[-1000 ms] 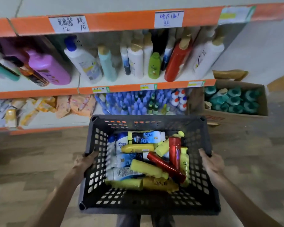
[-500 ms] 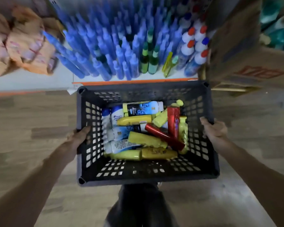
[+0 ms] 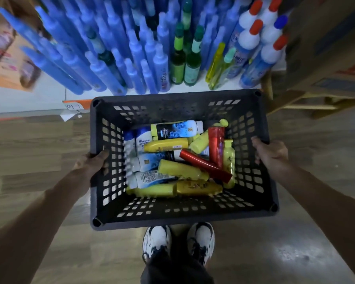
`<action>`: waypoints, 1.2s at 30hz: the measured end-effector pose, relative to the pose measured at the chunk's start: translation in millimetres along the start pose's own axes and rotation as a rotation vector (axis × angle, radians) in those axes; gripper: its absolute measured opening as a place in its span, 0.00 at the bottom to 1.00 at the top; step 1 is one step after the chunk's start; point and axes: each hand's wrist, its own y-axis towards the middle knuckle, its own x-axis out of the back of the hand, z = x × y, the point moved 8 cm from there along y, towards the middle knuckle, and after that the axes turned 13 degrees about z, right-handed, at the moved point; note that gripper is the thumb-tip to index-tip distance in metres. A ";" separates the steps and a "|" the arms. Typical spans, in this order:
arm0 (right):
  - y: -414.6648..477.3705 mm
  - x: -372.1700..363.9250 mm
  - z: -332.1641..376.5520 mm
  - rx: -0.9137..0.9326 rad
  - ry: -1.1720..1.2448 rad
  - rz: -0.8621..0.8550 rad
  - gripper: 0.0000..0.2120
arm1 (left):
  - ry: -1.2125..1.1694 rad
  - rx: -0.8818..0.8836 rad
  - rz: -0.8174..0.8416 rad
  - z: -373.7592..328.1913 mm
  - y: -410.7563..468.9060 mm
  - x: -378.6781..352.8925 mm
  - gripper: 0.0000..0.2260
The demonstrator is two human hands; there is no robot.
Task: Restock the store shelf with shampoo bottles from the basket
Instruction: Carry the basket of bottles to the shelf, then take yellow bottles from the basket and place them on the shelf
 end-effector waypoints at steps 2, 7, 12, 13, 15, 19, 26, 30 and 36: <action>5.3 -1.6 3.7 0.002 0.006 -0.004 0.18 | 0.004 -0.011 -0.016 -1.3 7.0 -0.5 0.08; 18.6 -6.2 11.5 0.015 -0.050 -0.035 0.19 | 0.021 0.014 -0.013 -5.6 19.0 -2.6 0.10; 4.1 -8.3 19.2 0.004 -0.291 -0.097 0.25 | -0.012 0.030 -0.042 -9.2 14.5 -7.4 0.10; -7.5 -9.5 26.4 0.037 -0.449 -0.157 0.27 | 0.019 0.027 -0.046 -10.5 9.4 -8.2 0.11; -36.2 -19.4 43.3 0.211 -0.709 -0.287 0.28 | 0.345 -0.008 -0.158 -21.3 -13.2 -4.9 0.16; -80.7 -51.7 61.0 0.494 -0.865 -0.193 0.29 | 0.923 -0.424 -0.300 -69.7 -87.3 -42.0 0.19; -138.2 -102.4 89.9 0.731 -0.986 0.094 0.24 | 1.238 -0.638 -0.041 -86.4 -139.4 -109.2 0.27; -170.1 -113.4 89.9 0.758 -1.102 0.191 0.26 | 1.361 -0.608 0.037 -69.3 -158.8 -120.5 0.29; -233.4 -97.0 90.6 0.726 -1.100 0.270 0.27 | 1.446 -0.538 0.099 -57.1 -208.6 -105.2 0.29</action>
